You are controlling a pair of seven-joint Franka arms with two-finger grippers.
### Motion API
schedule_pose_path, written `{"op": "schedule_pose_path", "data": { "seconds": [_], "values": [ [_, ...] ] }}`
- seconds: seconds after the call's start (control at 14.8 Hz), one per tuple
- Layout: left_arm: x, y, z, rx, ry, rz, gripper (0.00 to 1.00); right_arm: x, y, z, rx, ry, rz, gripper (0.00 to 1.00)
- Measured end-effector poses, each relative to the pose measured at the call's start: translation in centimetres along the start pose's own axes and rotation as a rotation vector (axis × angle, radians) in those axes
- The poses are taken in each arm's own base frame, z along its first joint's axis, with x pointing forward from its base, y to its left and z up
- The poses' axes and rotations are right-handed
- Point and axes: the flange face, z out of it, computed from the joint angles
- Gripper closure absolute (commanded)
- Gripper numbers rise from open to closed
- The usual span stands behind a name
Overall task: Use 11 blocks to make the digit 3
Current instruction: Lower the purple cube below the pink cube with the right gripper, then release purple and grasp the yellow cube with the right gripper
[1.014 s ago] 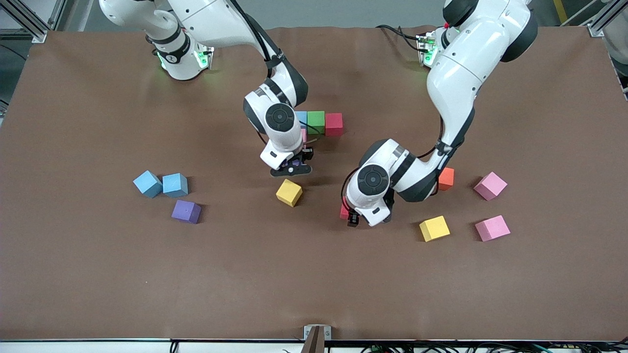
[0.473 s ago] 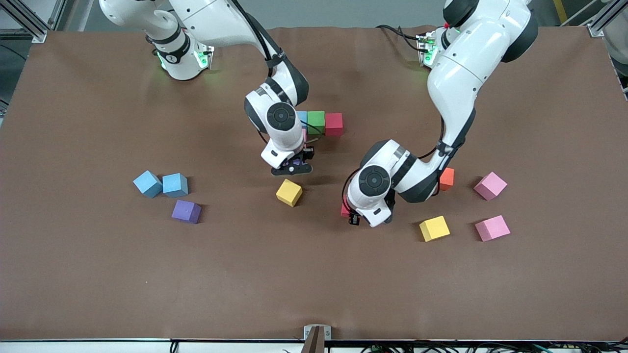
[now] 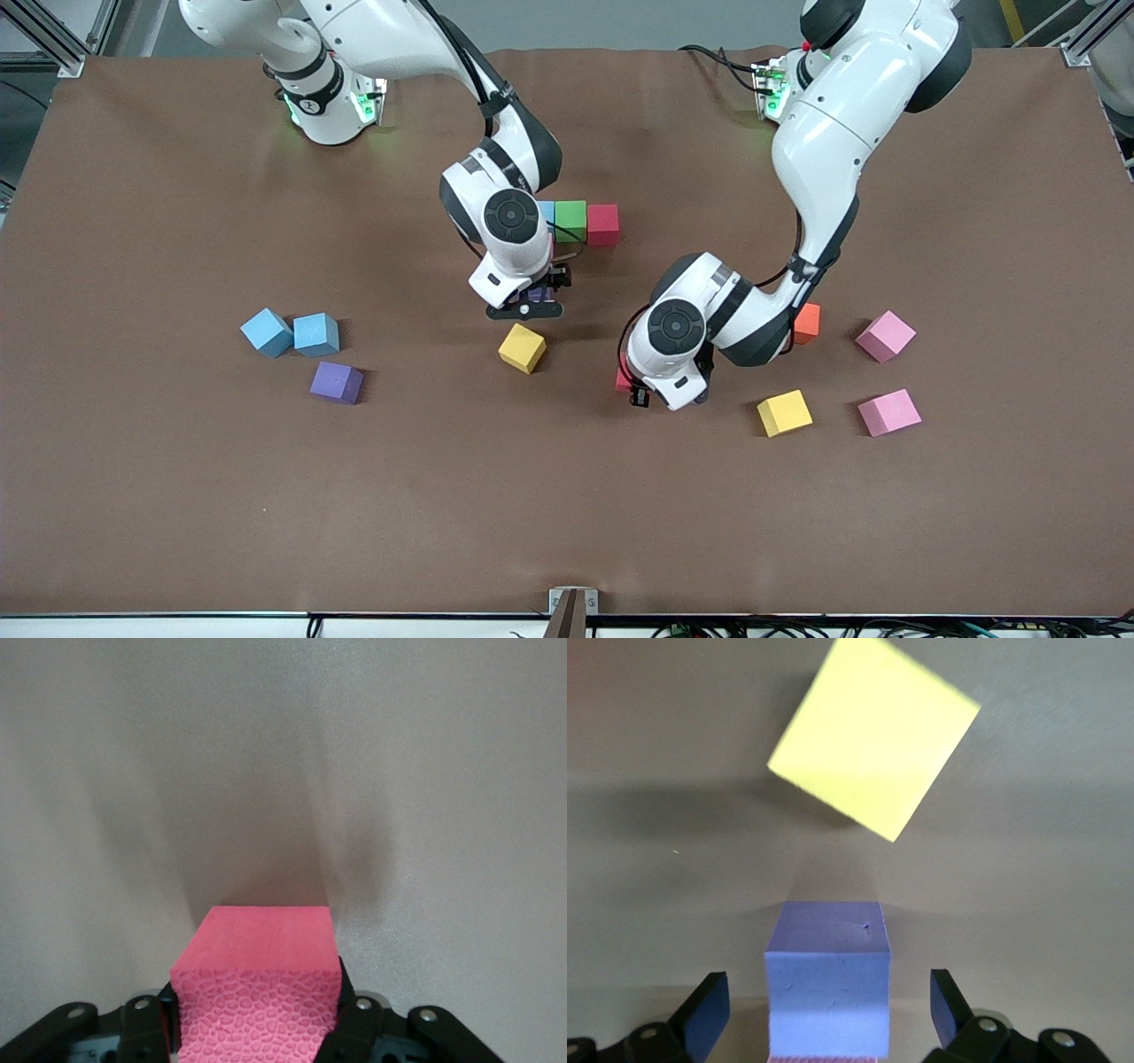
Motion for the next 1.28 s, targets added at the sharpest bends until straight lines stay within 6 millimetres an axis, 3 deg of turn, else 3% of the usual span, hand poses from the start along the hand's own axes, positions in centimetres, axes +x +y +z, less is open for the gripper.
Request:
{"op": "schedule_pose_path", "data": {
  "seconds": [0.34,0.47,0.74,0.81,0.88,1.28],
  "values": [
    [0.2,0.1,-0.1,-0.003,-0.001,-0.003,0.86,4.5,2.8,-5.8,0.048,0.036,0.082,0.00],
    [0.2,0.2,-0.2,-0.006,-0.003,-0.004,0.87,6.2,3.9,-6.8,0.062,0.048,0.167,0.00],
    [0.4,0.7,-0.9,-0.022,-0.011,-0.012,0.89,8.8,3.7,-4.3,0.066,0.056,0.358,0.00],
    [0.7,0.9,-1.1,-0.023,-0.014,-0.018,0.96,9.3,3.6,-3.4,0.068,0.062,0.388,0.00],
    [1.0,1.0,-1.0,-0.020,-0.014,-0.024,0.97,9.7,3.6,-2.6,0.070,0.067,0.403,0.00],
    [1.2,0.6,-0.5,-0.006,-0.010,-0.024,1.00,10.3,3.5,0.0,0.067,0.068,0.423,0.00]
  ]
}}
